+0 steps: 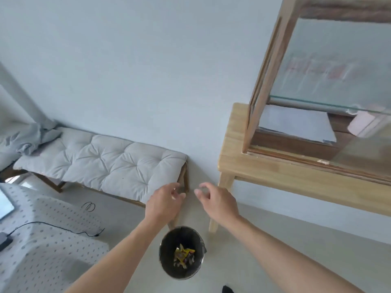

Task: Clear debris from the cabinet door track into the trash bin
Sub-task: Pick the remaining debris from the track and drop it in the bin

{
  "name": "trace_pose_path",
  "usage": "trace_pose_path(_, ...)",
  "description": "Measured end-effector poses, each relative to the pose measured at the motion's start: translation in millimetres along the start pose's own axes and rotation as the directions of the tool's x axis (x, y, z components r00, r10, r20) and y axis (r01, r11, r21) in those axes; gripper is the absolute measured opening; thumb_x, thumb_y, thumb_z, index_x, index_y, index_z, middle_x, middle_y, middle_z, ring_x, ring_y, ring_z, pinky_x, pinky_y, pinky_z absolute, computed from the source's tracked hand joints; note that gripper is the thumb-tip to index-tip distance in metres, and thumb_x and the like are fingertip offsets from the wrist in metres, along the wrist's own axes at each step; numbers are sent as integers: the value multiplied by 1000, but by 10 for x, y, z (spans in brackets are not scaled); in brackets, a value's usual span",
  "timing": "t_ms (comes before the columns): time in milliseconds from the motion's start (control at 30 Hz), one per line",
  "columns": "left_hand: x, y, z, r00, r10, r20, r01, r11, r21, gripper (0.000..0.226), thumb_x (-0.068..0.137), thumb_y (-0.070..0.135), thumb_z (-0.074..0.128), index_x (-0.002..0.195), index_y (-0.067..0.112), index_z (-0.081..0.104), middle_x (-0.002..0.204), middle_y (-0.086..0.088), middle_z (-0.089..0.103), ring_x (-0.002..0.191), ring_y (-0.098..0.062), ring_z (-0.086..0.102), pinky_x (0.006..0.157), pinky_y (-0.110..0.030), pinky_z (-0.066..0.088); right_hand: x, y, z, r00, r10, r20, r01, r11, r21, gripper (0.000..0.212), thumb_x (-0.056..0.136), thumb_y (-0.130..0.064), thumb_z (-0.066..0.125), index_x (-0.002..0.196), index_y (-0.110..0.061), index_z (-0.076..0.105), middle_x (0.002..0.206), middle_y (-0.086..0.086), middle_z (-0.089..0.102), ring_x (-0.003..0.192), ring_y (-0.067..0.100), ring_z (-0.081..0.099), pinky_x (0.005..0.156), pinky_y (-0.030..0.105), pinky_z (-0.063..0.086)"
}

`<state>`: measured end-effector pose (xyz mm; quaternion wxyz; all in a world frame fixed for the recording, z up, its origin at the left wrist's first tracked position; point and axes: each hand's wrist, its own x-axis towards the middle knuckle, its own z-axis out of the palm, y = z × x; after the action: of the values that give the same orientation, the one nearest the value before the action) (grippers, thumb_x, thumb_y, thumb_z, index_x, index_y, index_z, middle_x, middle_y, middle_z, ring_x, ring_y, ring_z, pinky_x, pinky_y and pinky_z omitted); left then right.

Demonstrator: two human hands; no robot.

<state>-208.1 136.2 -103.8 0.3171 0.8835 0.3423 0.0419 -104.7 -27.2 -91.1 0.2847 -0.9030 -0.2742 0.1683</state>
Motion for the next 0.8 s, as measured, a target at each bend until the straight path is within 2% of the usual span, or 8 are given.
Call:
trace_pose_path(100, -74, 499, -242, 992, 120, -42, -120, 993, 2, 31, 89, 52, 63, 116, 38, 65, 94, 20, 67, 81, -10, 66, 78, -39, 56, -132, -89, -565, 992, 8, -129, 1, 998, 68, 34, 104, -54, 53, 122, -32, 72, 84, -12, 72, 88, 20, 69, 73, 34, 45)
trace_pose_path(167, -94, 835, -305, 982, 185, -36, -185, 983, -6, 33, 89, 51, 64, 119, 38, 66, 96, 21, 68, 84, -11, 67, 81, -40, 56, -194, -11, -914, 978, 47, -204, -25, 994, 109, 29, 104, -51, 54, 113, -32, 74, 72, -19, 64, 79, 17, 64, 68, 33, 43)
trace_pose_path(233, -89, 1149, -306, 970, 244, -19, -245, 969, -32, 36, 90, 49, 65, 124, 35, 66, 96, 20, 68, 90, -10, 66, 84, -38, 55, -244, 157, -1235, 959, 93, -269, -63, 991, 121, 27, 104, -50, 54, 108, -33, 75, 72, -21, 63, 80, 17, 66, 67, 33, 43)
trace_pose_path(333, -42, 1584, -237, 953, 304, 14, -303, 952, -40, 37, 91, 51, 64, 125, 35, 65, 97, 21, 69, 95, -10, 63, 81, -35, 54, -299, 532, -1696, 909, 192, -370, -152, 979, 133, 27, 104, -49, 55, 109, -33, 75, 79, -17, 67, 88, 24, 71, 70, 35, 47)
trace_pose_path(500, 4, 2113, 28, 929, 358, 97, -358, 933, -17, 39, 92, 49, 63, 128, 34, 64, 100, 20, 70, 99, -12, 63, 82, -35, 52, -343, 1268, -2268, 827, 327, -458, -316, 943, 103, 24, 105, -41, 55, 115, -33, 76, 108, -4, 81, 105, 29, 73, 81, 38, 55)
trace_pose_path(567, 12, 2259, 157, 923, 363, 127, -365, 931, -3, 39, 92, 49, 63, 128, 35, 64, 101, 20, 71, 101, -11, 63, 79, -32, 49, -348, 1498, -2397, 810, 356, -465, -373, 926, 58, 30, 107, -40, 53, 128, -33, 72, 117, -1, 81, 113, 33, 71, 84, 39, 54)
trace_pose_path(667, 65, 2427, 331, 918, 365, 157, -372, 928, 20, 37, 92, 49, 63, 127, 36, 64, 100, 20, 71, 102, -12, 63, 81, -34, 51, -325, 1715, -2512, 832, 323, -451, -392, 918, -67, 43, 109, -40, 47, 150, -34, 60, 134, -1, 76, 127, 33, 67, 91, 42, 54)
trace_pose_path(800, 141, 2564, 510, 917, 351, 190, -364, 931, 34, 37, 93, 48, 63, 128, 35, 64, 102, 18, 71, 103, -16, 64, 87, -39, 55, -270, 1832, -2563, 893, 236, -383, -359, 886, -292, 43, 110, -39, 43, 150, -37, 59, 129, 3, 78, 122, 34, 69, 89, 42, 54)
